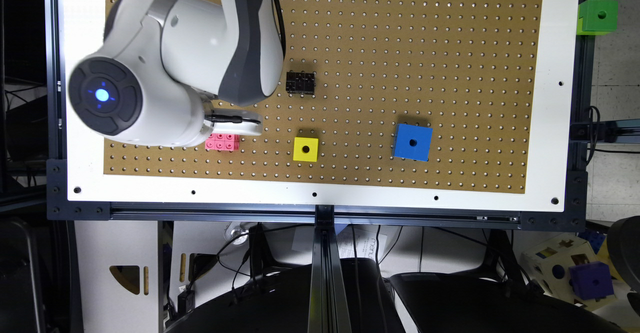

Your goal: Pick up pink block.

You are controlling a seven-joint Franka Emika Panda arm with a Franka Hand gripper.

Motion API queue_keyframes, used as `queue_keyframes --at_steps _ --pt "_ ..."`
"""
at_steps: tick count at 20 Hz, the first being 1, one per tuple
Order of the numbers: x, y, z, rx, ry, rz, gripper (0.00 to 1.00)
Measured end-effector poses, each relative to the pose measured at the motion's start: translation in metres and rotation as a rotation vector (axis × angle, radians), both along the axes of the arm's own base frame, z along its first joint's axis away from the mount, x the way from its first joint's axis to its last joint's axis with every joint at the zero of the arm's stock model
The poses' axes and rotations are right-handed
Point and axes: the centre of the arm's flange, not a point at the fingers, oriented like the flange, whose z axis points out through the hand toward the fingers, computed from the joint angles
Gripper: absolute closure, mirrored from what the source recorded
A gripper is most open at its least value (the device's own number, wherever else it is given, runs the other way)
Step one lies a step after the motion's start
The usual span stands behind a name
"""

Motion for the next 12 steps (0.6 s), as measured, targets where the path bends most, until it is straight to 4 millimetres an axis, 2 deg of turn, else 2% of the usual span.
queue_keyframes --at_steps 12 --pt "0.020 -0.002 0.005 -0.006 -0.031 0.005 0.00"
